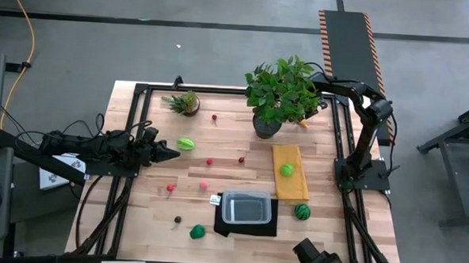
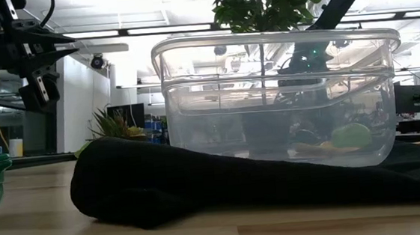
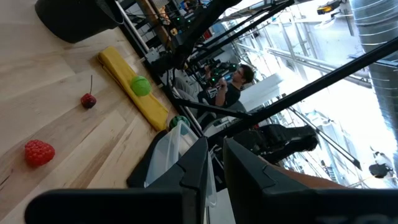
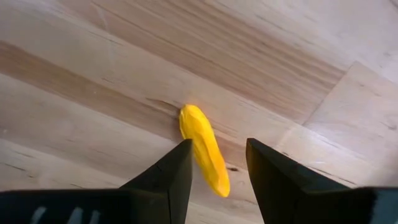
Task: Pick and placing Produce into tupperware
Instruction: Put the corn into the transparent bin
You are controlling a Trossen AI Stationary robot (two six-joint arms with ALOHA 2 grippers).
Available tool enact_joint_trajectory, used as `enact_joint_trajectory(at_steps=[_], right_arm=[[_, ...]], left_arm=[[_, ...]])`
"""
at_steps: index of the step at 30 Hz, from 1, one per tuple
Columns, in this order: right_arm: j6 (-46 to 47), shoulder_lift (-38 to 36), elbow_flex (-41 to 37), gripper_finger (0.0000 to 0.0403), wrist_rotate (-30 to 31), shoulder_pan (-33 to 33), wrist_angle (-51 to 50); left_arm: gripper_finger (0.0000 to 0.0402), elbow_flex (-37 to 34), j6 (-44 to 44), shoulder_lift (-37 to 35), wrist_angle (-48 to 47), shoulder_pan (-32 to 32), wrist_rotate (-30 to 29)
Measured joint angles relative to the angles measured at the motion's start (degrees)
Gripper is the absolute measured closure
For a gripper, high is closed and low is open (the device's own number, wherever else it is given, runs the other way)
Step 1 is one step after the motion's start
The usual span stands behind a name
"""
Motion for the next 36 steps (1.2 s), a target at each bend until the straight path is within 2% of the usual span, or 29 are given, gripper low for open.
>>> enact_joint_trajectory(at_steps=[7, 28, 36], right_arm=[[-0.3, 0.0, 0.0, 0.026, -0.8, 0.0, 0.0], [-0.2, 2.7, 0.0, 0.0261, 2.3, 1.3, -0.4], [-0.2, 2.7, 0.0, 0.03, 1.8, 1.3, -0.1]], left_arm=[[0.036, 0.0, 0.0, 0.0, 0.0, 0.0, 0.0], [0.036, 0.0, 0.0, 0.0, 0.0, 0.0, 0.0], [0.036, 0.0, 0.0, 0.0, 0.0, 0.0, 0.0]])
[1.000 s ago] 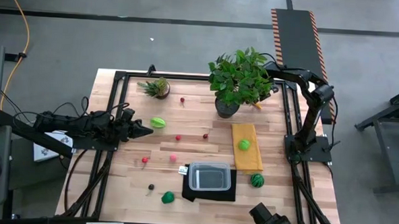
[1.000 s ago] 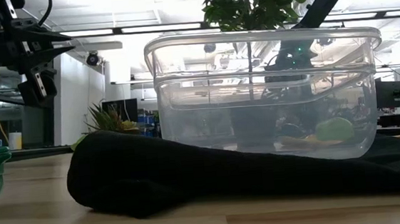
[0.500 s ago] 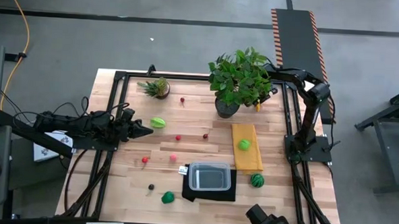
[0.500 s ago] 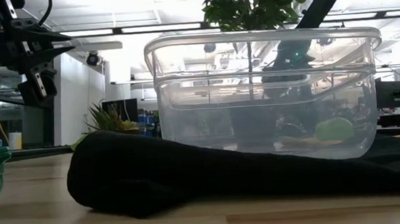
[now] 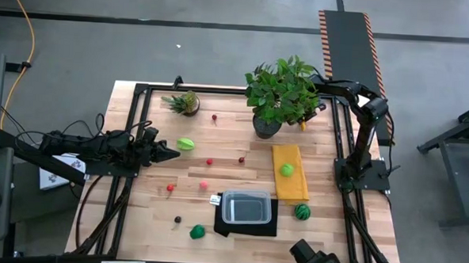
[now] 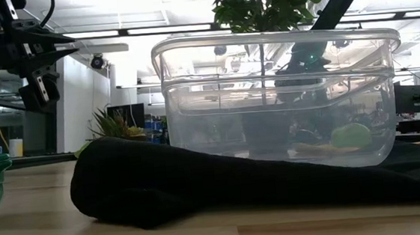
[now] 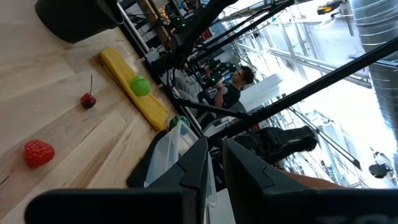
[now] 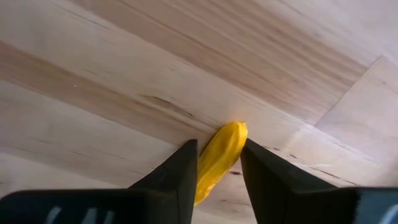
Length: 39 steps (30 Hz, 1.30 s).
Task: Pick and placing Produce into tupperware
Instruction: Put the corn into the transparent bin
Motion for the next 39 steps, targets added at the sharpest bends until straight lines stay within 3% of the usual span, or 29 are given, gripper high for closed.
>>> enact_joint_trajectory(at_steps=[13, 32, 39], right_arm=[[-0.2, 0.0, 0.1, 0.034, 0.0, -0.8, 0.2], [-2.2, -2.3, 12.7, 0.0341, -3.1, -8.1, -6.5], [-2.4, -5.5, 13.2, 0.0341, -4.1, -10.2, -7.7]], left_arm=[[0.036, 0.0, 0.0, 0.0, 0.0, 0.0, 0.0], [0.036, 0.0, 0.0, 0.0, 0.0, 0.0, 0.0], [0.036, 0.0, 0.0, 0.0, 0.0, 0.0, 0.0]])
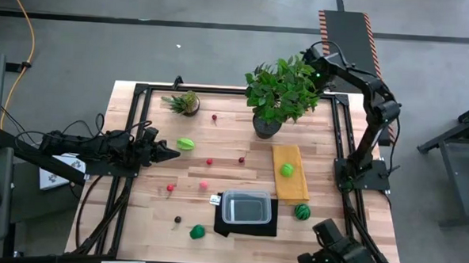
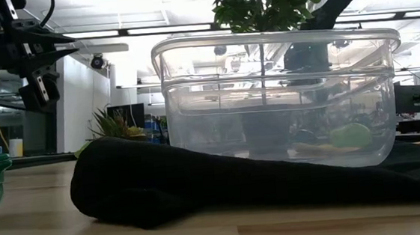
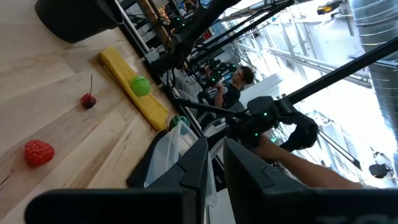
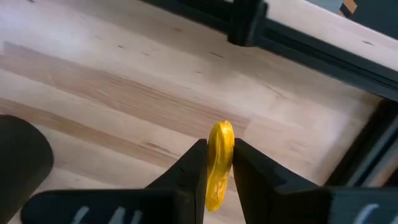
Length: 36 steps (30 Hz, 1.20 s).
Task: Pick and placing Produce into tupperware
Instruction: Put the corn into the transparent bin
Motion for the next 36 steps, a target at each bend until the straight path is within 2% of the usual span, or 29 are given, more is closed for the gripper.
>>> enact_joint_trajectory(at_steps=[7, 21, 26, 36], right_arm=[[-0.7, -5.1, 0.0, 0.0341, -1.3, -0.7, -2.2], [1.4, -23.1, -0.1, 0.0341, -1.8, -0.7, -3.2], [3.2, -29.1, -0.1, 0.0341, -3.9, -0.7, -3.4], [5.5, -37.5, -0.1, 0.0341, -5.2, -0.6, -4.3]], left_arm=[[0.036, 0.0, 0.0, 0.0, 0.0, 0.0, 0.0], [0.036, 0.0, 0.5, 0.0, 0.0, 0.0, 0.0], [0.036, 0.0, 0.5, 0.0, 0.0, 0.0, 0.7], [0.036, 0.0, 0.5, 0.0, -0.1, 0.0, 0.9]])
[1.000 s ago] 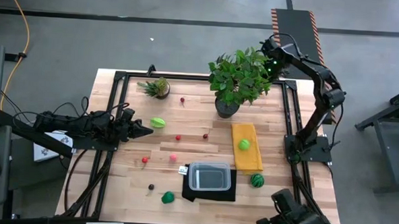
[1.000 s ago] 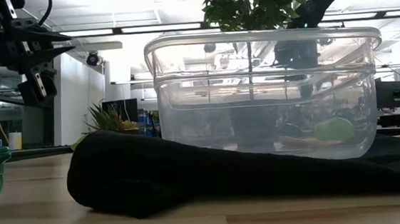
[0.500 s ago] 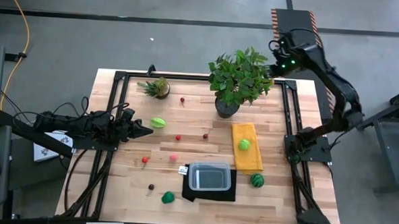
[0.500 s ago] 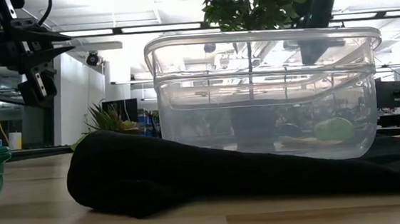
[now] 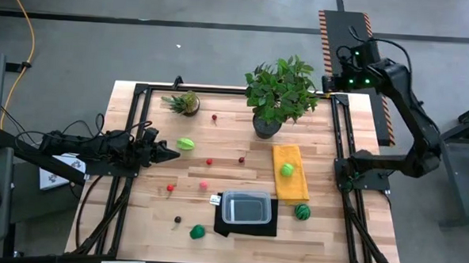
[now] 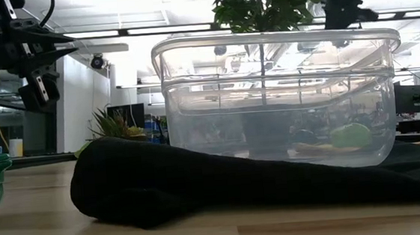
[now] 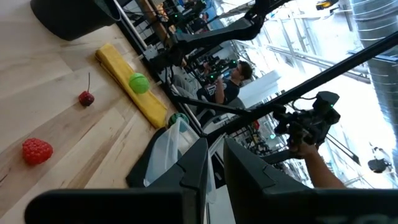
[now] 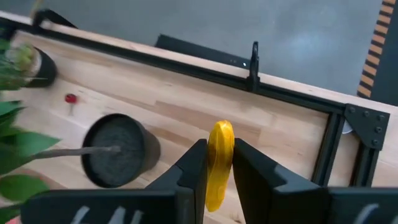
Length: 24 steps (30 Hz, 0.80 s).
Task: Pick and placing Produce into tupperware
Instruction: Put the corn into the transparent bin
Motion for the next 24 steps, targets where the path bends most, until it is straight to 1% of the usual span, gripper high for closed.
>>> enact_joint_trajectory(at_steps=[13, 19, 24], right_arm=[[2.4, -11.4, 0.0, 0.0341, -3.6, 0.0, 2.2], [3.6, -16.9, 0.0, 0.0341, -4.4, 0.0, 2.2], [5.1, -21.2, 0.0, 0.0341, -7.4, 0.0, 2.3]], left_arm=[[0.036, 0.0, 0.0, 0.0, -0.1, 0.0, 0.0], [0.036, 0.0, 0.0, 0.0, -0.1, 0.0, 0.0], [0.036, 0.0, 0.0, 0.0, -0.1, 0.0, 0.0]])
